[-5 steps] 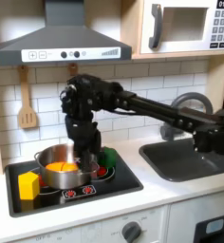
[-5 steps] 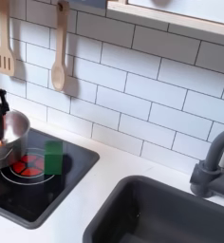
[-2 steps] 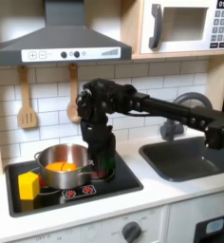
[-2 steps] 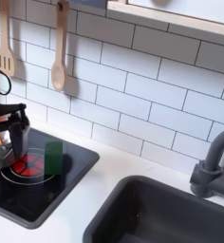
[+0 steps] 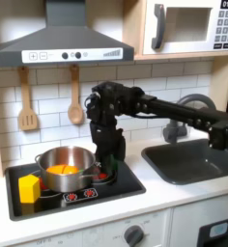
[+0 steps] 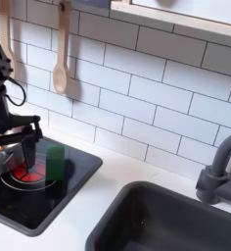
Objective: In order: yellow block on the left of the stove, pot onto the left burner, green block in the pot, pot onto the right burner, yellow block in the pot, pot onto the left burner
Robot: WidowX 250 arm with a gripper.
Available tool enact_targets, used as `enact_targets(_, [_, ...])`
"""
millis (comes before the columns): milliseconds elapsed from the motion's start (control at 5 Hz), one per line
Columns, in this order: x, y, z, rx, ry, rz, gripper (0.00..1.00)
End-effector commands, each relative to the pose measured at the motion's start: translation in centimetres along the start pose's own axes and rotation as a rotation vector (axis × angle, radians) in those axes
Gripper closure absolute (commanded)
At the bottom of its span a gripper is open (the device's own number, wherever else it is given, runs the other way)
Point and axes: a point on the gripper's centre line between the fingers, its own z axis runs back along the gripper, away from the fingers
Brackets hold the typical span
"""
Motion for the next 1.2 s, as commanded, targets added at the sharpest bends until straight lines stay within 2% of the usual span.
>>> enact_targets(0, [-0.96,-1.43,0.12,0.011,-0.009,-0.079,0.0])
enact_targets(200, [-0.97,-2.09,0.64,0.045,-0.044,-0.125,0.0])
enact_targets(400, [-1.13,-2.08,0.51,0.047,-0.04,-0.12,0.0])
enact_targets(600, [-1.49,-2.33,0.23,0.063,-0.034,-0.14,0.0])
enact_targets(1000, [-1.11,-2.34,0.38,0.052,-0.044,-0.12,0.0])
